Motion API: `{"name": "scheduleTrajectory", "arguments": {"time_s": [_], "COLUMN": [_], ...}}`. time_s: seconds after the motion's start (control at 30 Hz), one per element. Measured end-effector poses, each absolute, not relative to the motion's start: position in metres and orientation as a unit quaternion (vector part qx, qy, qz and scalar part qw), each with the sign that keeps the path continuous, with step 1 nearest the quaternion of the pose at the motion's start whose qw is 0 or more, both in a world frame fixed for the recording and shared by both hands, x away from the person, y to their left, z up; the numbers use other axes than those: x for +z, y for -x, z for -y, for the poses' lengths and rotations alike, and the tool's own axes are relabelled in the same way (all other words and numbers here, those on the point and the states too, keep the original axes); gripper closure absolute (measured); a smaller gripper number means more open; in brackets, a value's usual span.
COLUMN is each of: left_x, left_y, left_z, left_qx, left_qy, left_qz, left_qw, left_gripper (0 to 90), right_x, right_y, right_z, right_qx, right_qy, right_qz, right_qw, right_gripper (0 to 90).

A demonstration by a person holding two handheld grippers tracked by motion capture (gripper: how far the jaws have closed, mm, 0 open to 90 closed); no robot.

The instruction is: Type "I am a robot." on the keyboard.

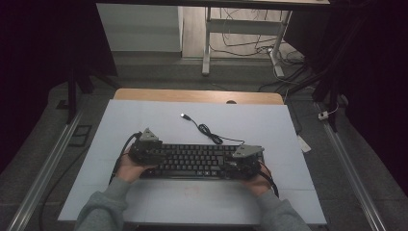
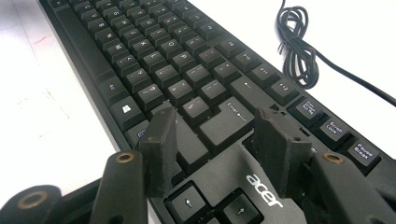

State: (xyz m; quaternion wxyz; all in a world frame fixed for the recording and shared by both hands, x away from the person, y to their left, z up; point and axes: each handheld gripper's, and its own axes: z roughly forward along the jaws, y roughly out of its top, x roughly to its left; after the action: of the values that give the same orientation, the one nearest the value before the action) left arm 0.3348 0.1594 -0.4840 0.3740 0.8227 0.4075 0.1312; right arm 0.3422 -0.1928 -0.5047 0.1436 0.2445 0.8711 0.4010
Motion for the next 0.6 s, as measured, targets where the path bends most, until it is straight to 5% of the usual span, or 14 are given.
{"name": "scheduleTrajectory", "arguments": {"time_s": [0.6], "left_x": [-0.500], "left_y": [-0.338], "left_z": [-0.149], "left_qx": [0.110], "left_qy": [-0.844], "left_qz": [-0.388], "left_qw": [0.354], "left_gripper": [63.7], "right_x": [-0.504], "right_y": [-0.343], "right_z": [0.194], "right_qx": [0.400], "right_qy": [-0.245], "right_qz": [-0.871], "right_qw": [0.145], "right_gripper": [50.1]}}
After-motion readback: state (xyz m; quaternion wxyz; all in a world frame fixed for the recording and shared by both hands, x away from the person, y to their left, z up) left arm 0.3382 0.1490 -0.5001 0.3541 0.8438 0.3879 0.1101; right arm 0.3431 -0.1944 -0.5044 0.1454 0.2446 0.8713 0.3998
